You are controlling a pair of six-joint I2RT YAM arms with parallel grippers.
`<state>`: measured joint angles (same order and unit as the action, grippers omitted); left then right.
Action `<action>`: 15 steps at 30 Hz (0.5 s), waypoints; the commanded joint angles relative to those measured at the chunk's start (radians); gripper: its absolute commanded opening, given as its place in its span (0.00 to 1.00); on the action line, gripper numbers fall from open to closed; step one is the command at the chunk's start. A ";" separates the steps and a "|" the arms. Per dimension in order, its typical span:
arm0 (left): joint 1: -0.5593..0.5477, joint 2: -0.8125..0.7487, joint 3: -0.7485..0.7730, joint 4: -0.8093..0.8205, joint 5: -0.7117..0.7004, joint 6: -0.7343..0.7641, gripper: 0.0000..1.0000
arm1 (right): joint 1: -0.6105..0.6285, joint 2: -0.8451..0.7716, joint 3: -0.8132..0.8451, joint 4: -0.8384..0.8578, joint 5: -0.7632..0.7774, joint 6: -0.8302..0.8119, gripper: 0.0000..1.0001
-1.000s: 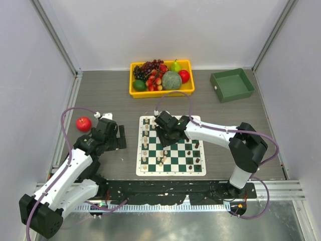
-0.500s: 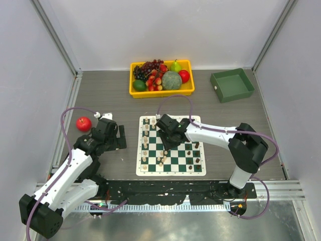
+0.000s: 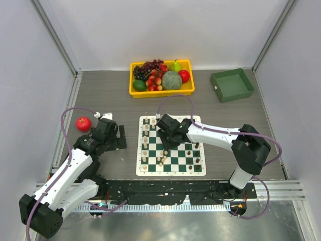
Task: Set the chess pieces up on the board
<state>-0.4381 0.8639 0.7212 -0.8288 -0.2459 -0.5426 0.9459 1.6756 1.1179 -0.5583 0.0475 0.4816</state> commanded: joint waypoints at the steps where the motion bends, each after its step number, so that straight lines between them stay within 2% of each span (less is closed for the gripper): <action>1: 0.004 -0.011 -0.005 0.014 0.008 -0.010 1.00 | 0.013 -0.030 -0.001 0.021 -0.011 0.017 0.36; 15: 0.004 -0.003 -0.006 0.019 0.010 -0.005 0.99 | 0.024 0.030 0.000 0.029 0.003 0.022 0.35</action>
<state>-0.4381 0.8639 0.7208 -0.8284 -0.2420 -0.5426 0.9623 1.6943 1.1172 -0.5529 0.0406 0.4896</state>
